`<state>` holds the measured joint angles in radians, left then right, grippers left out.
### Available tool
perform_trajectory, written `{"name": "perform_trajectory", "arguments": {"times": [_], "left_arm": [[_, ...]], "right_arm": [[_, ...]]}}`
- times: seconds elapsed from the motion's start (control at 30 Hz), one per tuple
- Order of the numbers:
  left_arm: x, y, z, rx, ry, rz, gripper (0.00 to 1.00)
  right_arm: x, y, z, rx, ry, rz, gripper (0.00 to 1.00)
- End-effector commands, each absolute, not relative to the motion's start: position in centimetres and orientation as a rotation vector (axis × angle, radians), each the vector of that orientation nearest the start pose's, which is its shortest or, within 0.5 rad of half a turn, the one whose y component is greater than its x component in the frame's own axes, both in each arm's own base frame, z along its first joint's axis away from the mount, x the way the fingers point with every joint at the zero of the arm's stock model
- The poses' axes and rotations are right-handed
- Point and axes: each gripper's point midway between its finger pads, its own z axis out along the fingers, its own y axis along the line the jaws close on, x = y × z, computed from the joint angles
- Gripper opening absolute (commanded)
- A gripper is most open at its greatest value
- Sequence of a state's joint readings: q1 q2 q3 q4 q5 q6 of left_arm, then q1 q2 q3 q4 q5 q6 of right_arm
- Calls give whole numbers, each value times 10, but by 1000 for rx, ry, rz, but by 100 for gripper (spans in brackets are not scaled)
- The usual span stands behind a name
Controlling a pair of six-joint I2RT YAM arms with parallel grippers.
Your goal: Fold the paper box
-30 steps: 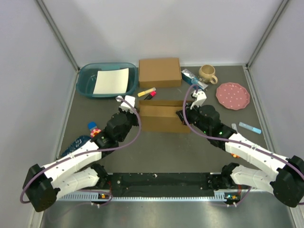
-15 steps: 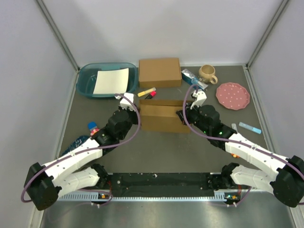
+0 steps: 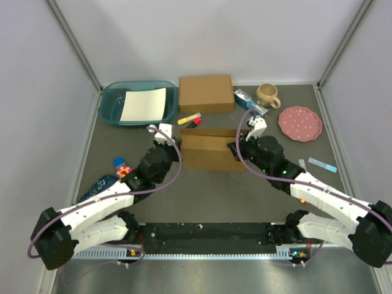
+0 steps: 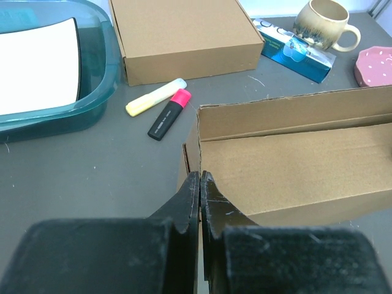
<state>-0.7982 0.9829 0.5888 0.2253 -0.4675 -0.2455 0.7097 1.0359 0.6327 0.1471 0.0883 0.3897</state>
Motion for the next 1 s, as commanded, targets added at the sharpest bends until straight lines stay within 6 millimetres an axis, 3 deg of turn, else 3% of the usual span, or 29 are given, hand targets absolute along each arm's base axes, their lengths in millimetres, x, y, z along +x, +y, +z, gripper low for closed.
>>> {"name": "perform_trajectory", "arguments": {"times": [0.0,0.17,0.43,0.83,0.97], "left_arm": [[283,-199,178,221,1793,-310,0],[279,-192,166,216,1798,-280,0],[268,-186,128,175,1864,-273,0],[266,-177,100,104,1877,-247,0],[267,-175,96,77,1880,-245,0]], "right_arm": [[263,233,160,-278,1994,644,0],[262,233,159,-278,1995,648,0],[262,234,162,-278,1991,656,0],[261,237,177,-267,1972,689,0],[258,239,192,-258,1948,723,13]]}}
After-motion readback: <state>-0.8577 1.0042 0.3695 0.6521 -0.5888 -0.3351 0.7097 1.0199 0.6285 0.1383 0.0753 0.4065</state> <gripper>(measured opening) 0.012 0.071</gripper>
